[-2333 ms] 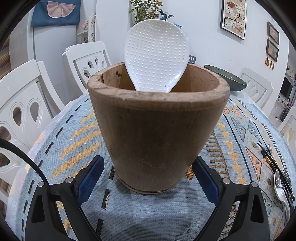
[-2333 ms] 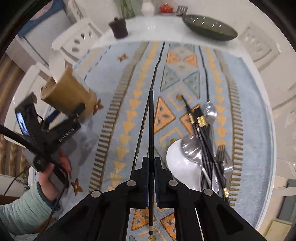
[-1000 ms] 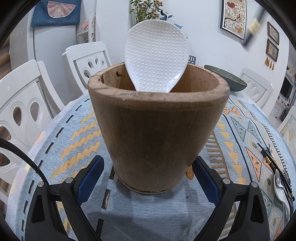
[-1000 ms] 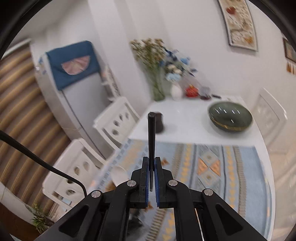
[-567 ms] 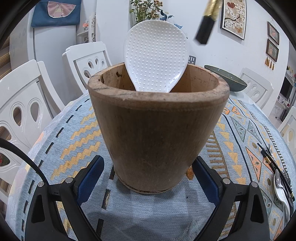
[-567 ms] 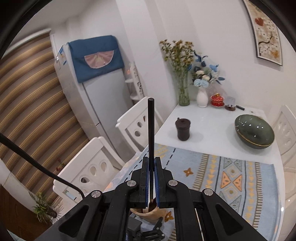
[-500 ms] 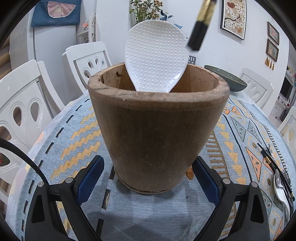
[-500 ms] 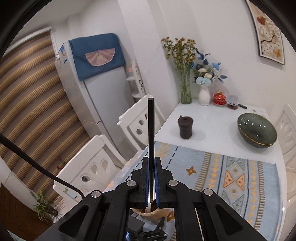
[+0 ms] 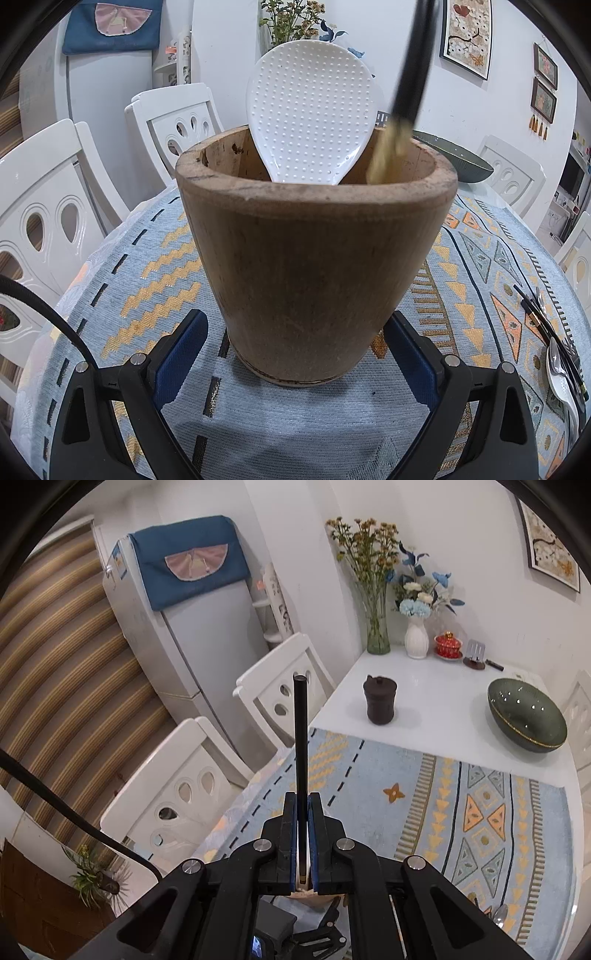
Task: Organize utensils
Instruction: 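Lower the chopstick into the cup and open the right tool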
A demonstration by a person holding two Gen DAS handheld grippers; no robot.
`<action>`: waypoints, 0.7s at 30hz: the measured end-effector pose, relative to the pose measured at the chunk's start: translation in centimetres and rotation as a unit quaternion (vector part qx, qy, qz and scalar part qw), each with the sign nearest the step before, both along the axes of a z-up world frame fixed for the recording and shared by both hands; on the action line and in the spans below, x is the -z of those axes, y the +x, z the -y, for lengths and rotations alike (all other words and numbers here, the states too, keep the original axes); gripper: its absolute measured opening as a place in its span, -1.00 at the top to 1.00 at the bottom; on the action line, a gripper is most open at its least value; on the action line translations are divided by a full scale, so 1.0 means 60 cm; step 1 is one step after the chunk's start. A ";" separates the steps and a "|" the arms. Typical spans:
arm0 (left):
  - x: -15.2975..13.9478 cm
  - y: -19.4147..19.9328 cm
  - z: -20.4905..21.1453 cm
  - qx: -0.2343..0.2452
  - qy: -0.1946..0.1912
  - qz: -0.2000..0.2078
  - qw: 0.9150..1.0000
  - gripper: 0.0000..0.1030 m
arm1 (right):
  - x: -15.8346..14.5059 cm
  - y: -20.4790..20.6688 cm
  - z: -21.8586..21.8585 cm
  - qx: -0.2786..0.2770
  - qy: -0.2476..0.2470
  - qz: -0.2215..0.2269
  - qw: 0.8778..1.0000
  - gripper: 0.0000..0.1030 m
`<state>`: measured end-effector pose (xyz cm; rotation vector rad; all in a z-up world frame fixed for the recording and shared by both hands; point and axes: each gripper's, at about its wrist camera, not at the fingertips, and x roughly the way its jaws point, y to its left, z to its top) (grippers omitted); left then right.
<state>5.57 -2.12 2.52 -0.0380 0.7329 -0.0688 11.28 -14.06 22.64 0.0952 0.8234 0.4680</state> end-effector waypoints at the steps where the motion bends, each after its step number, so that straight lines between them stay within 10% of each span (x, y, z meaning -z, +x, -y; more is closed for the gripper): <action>1: 0.000 0.000 -0.001 0.000 0.000 0.000 1.000 -0.88 | 0.003 0.001 -0.002 -0.003 -0.001 -0.008 1.000 0.91; 7: -0.002 -0.001 -0.001 0.000 -0.001 0.000 1.000 -0.88 | 0.004 0.010 0.006 0.006 0.010 -0.022 1.000 0.44; 21: -0.002 -0.001 -0.002 -0.001 -0.001 0.001 1.000 -0.88 | -0.006 0.003 0.050 0.038 0.025 -0.010 0.999 0.42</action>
